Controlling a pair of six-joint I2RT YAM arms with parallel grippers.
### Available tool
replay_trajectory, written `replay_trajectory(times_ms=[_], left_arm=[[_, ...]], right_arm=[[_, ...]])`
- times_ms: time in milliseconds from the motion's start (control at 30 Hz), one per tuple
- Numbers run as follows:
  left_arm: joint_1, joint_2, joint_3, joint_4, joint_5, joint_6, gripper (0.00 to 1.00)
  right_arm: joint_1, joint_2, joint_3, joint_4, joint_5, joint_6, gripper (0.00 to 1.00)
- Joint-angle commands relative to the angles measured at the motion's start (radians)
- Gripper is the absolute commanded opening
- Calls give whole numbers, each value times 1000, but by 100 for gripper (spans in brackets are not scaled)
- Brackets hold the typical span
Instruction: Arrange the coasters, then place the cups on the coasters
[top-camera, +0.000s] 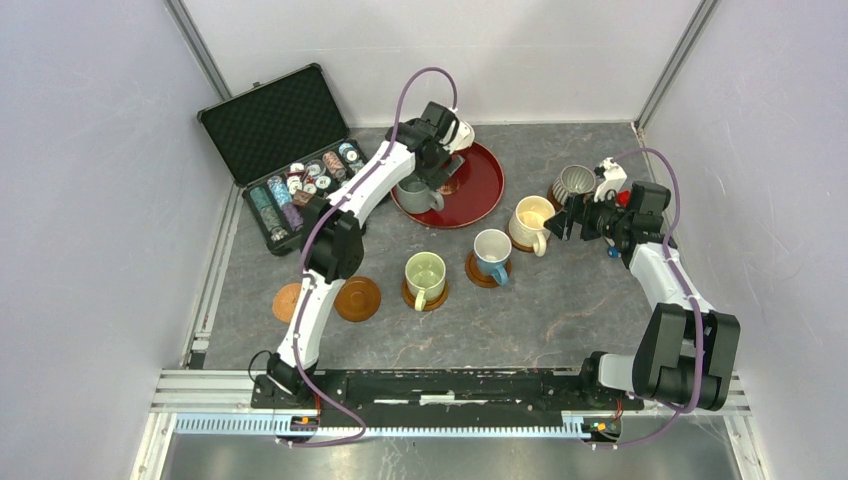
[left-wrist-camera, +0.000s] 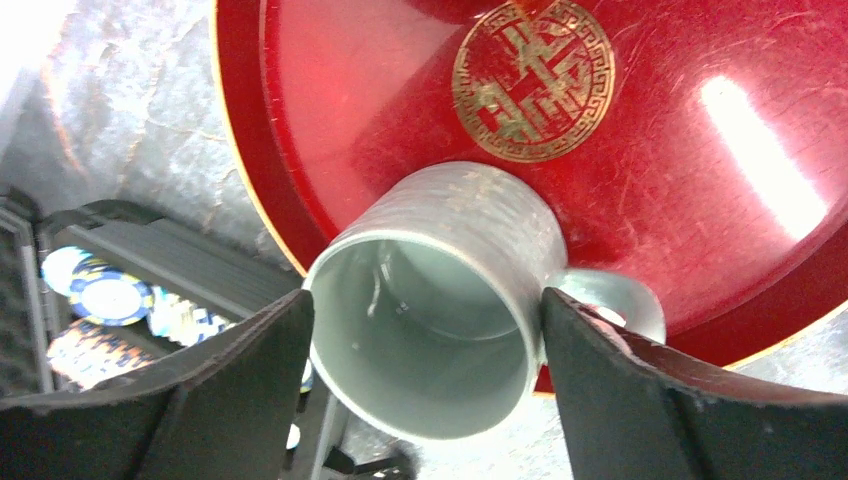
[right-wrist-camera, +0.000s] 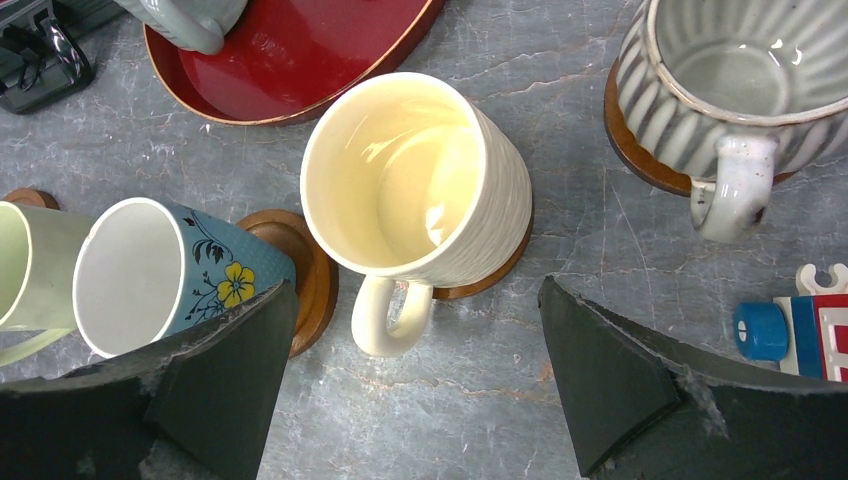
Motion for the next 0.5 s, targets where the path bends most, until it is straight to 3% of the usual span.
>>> replay_trajectory(times_ms=[0, 200, 333, 467], left_arm=[[15, -231, -91, 138, -84, -32, 99], [-5, -322, -183, 75, -57, -393, 100], [-11, -273, -154, -54, -80, -643, 100], [-11, -233, -156, -96, -11, -839, 100]], right_arm=[[-5, -15, 16, 7, -12, -3, 98], [-6, -12, 16, 9, -12, -1, 98], [-6, -8, 16, 10, -13, 0, 98], [-7, -7, 15, 9, -12, -1, 98]])
